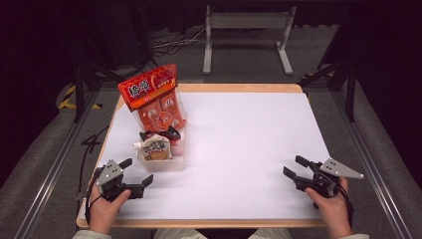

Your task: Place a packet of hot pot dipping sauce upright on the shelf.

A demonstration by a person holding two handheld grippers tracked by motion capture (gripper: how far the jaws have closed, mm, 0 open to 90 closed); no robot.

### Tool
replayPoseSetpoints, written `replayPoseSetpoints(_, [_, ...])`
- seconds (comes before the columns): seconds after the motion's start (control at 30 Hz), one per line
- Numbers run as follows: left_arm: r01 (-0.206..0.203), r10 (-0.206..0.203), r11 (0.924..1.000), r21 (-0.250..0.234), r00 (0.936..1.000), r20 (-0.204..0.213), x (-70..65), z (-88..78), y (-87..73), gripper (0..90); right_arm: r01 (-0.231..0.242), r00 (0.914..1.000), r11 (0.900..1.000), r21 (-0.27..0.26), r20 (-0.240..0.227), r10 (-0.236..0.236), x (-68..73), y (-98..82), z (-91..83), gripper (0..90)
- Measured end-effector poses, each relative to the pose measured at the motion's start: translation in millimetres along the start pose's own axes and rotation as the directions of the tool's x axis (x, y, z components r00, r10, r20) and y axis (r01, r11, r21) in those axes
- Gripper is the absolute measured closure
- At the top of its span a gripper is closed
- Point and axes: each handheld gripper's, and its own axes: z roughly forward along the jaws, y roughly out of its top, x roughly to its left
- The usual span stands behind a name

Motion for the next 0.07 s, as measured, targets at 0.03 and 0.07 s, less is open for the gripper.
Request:
replayPoseSetpoints(0.03, [0.0, 0.0, 1.0, -0.001, 1.0, -0.004, 0.4, -0.2, 0.0, 2.4, 0.001, 1.0, 1.0, 0.0, 0.001, -0.001, 0.1, 0.3, 0.1, 30.0])
replayPoseSetpoints(0.07, [0.004, -0.004, 1.0, 0.001, 1.0, -0.004, 0.6, -0.4, -0.2, 2.4, 0.001, 1.0, 1.0, -0.001, 0.003, -0.001, 0.0, 0.6, 0.0, 29.4])
